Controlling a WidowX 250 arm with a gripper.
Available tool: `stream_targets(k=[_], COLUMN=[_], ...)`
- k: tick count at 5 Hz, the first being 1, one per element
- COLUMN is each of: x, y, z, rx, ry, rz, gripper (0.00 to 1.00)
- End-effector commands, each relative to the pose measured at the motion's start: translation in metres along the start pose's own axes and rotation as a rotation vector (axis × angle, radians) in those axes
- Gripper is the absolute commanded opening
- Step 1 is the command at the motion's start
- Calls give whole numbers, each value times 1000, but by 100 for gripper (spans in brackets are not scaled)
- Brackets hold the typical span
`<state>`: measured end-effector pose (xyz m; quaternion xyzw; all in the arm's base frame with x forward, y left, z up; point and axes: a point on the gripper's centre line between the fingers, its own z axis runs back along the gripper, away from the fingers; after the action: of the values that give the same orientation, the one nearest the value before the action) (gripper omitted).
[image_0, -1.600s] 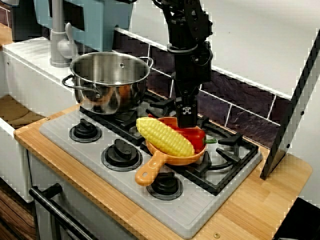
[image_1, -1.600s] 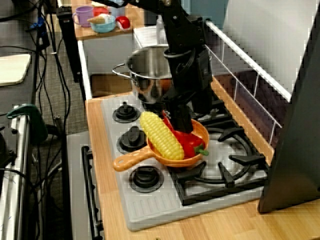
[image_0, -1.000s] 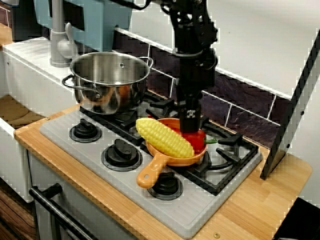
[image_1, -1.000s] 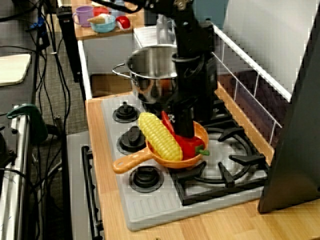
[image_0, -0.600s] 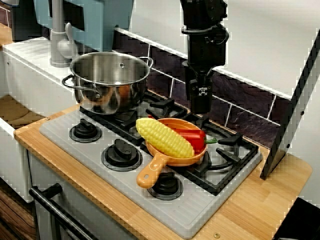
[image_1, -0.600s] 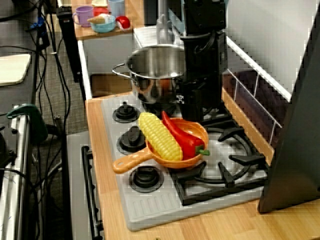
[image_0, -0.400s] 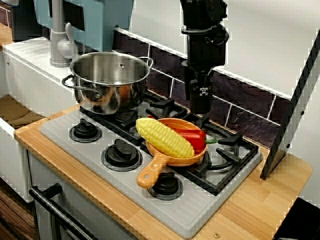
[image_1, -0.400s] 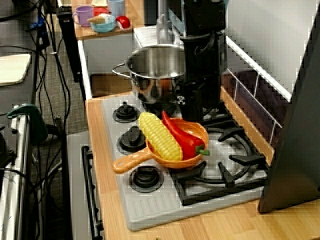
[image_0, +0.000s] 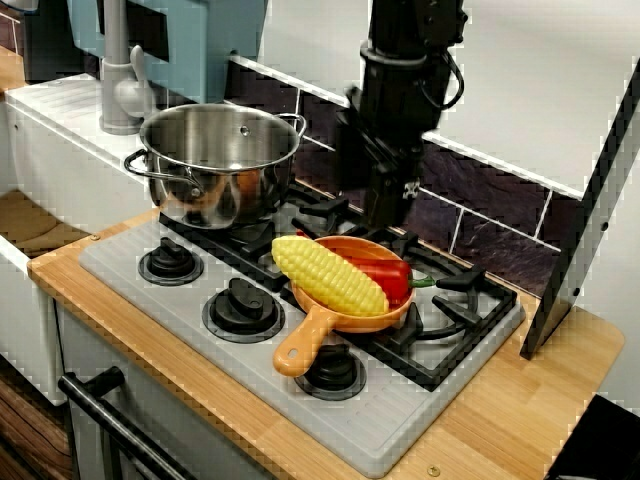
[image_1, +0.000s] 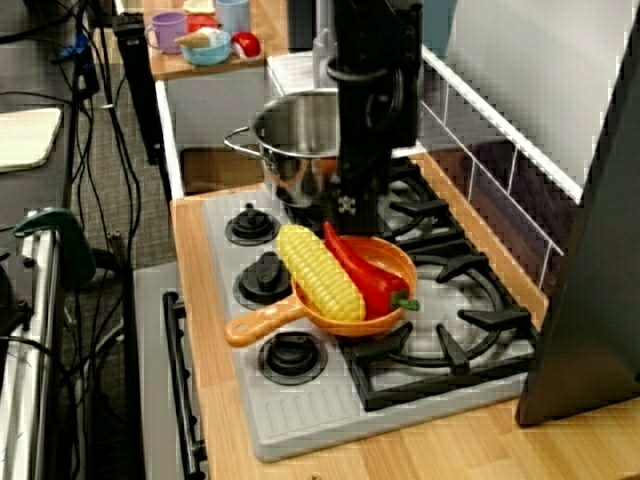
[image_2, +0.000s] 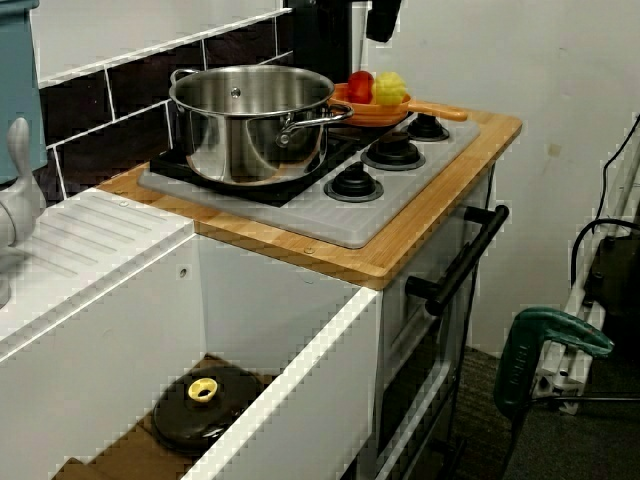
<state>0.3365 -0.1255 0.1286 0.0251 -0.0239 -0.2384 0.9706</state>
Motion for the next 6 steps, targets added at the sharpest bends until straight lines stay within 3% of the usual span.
stream_targets(k=[1,2,3,6], x=[-9,-21,-31,-54], y=[2,0,-2,-19], z=[35,30,26,36], rx=[110,256,310,168], ry=[-70,-143,-235,-249], rz=[300,393,406,322], gripper=[100,100,100,100])
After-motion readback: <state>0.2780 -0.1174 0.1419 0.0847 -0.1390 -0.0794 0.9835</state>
